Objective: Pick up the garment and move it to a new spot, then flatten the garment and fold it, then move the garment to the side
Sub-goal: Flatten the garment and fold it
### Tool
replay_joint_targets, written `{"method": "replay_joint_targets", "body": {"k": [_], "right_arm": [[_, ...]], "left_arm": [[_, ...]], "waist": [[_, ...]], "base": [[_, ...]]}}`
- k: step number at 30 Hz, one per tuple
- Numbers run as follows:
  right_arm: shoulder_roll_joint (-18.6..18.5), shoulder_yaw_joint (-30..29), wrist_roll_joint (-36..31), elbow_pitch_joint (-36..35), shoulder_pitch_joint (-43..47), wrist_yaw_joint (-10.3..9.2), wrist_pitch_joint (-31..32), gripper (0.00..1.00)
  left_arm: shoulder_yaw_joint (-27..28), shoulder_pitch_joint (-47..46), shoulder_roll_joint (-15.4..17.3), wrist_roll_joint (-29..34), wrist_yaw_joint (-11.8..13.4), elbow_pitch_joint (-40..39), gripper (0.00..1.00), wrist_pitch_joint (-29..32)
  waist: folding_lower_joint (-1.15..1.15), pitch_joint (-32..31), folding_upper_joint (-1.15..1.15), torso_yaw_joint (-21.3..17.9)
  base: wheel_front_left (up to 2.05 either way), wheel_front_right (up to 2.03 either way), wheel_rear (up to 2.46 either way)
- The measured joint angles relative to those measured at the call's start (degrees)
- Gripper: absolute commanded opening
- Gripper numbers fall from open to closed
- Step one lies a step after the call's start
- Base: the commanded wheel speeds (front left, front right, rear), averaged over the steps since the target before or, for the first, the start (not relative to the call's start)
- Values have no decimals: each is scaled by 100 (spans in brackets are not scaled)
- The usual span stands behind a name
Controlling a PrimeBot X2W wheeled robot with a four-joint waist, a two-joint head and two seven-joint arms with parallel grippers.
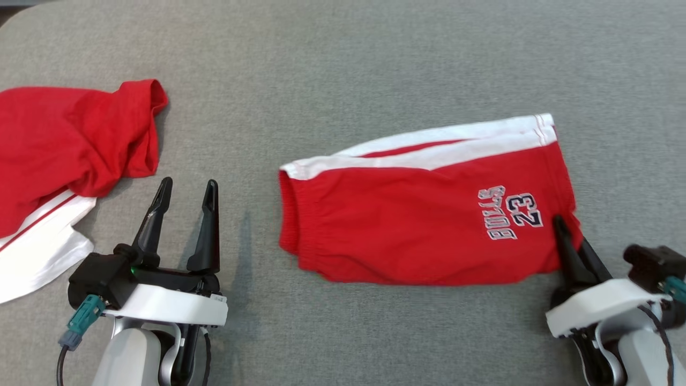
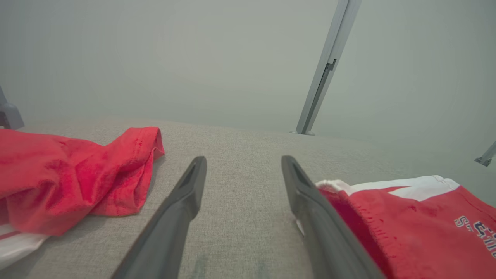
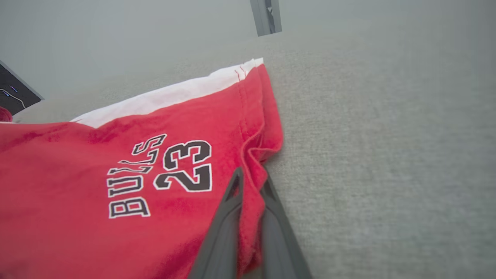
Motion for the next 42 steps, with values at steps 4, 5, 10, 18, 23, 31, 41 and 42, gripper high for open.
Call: {"method": "replay_joint_targets", "body": {"k": [4, 5, 10, 18, 23, 31, 41, 42], "right_arm": [[34, -330, -9, -23, 275, 0, -33, 0], [41, -383, -19, -31, 323, 0, -32, 0], [97, -587, 1, -31, 446, 0, 3, 0], [185, -575, 1, -100, 494, -1, 47, 0], [219, -302, 43, -555, 450, -1, 131, 0], [254, 476, 92, -1553, 159, -1, 627, 0], [444, 2074, 443, -1571, -403, -1, 926, 0], [450, 2207, 493, -1488, -407, -1, 937, 0]], "left_arm": [[-20, 30, 65, 27, 0, -5, 100, 0], [-25, 59, 82, 27, 0, -5, 100, 1], [-63, 95, 124, 29, 1, -10, 100, 27], [-116, 118, 144, 1, 10, -14, 100, 69], [-151, 223, 147, -16, 22, -13, 100, 88], [-259, 219, 133, -43, 60, -13, 100, 111], [-336, 208, 109, -118, 93, 13, 100, 83], [-346, 203, 105, -121, 97, 22, 100, 80]], "waist": [[0, -104, 0, -156], [0, -126, 0, -191], [0, -203, 0, -302], [0, -289, 0, -385], [0, -398, 0, -401], [0, -540, 0, -265], [0, -531, 0, 109], [0, -519, 0, 151]], "base": [[0, 0, 0], [0, 0, 0], [0, 0, 0], [0, 0, 0], [0, 0, 0], [0, 0, 0], [0, 0, 0], [0, 0, 0]]}}
